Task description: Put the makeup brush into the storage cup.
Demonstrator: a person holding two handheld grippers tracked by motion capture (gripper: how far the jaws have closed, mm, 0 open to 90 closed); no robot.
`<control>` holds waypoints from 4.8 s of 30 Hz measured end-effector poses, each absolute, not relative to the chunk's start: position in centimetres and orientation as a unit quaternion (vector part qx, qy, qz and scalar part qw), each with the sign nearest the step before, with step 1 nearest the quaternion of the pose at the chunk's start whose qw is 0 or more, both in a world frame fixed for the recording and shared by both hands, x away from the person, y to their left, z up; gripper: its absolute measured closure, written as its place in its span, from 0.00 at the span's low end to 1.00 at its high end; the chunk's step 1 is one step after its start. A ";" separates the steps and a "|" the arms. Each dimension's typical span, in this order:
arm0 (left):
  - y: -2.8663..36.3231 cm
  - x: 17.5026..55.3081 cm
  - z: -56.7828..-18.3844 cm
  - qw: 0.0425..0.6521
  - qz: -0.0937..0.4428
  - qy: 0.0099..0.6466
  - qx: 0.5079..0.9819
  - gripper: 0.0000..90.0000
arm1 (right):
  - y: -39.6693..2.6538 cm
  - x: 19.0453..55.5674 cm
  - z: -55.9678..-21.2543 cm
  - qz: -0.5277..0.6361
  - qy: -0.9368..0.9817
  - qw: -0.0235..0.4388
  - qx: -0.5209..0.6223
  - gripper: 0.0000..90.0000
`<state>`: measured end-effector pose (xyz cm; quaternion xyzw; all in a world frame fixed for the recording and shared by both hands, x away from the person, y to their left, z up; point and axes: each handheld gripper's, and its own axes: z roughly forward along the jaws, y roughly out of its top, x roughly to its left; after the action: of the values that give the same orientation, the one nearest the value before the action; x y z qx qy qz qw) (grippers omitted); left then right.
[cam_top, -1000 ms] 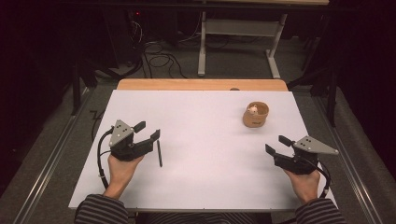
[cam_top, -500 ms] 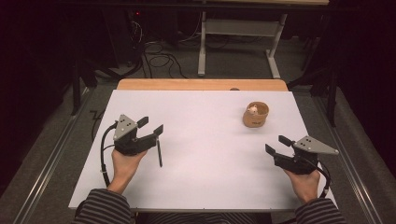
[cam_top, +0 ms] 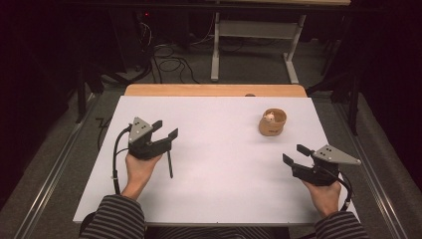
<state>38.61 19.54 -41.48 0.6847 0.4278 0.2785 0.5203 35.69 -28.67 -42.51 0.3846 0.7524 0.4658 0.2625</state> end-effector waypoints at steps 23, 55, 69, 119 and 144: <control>18.4 41.1 -41.6 0.508 0.293 0.440 0.680 0.41 | -28.7 35.7 -42.5 0.466 0.753 0.260 0.384 0.42; 17.9 42.0 -41.0 0.461 0.260 0.454 0.717 0.41 | -28.6 35.6 -42.4 0.468 0.753 0.262 0.382 0.42; 18.2 42.8 -40.5 0.410 0.235 0.470 0.745 0.42 | -28.5 35.7 -42.5 0.466 0.756 0.259 0.380 0.42; 18.3 44.7 -39.9 0.268 0.125 0.560 0.774 0.43 | -28.5 35.6 -42.5 0.469 0.754 0.260 0.379 0.42; 18.0 46.3 -41.1 0.190 0.053 0.601 0.775 0.46 | -28.5 35.5 -42.4 0.472 0.753 0.260 0.377 0.42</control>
<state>46.33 17.95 -41.13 0.7748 0.6008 0.0529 0.1898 35.52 -28.49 -42.41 0.3769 0.7530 0.4724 0.2602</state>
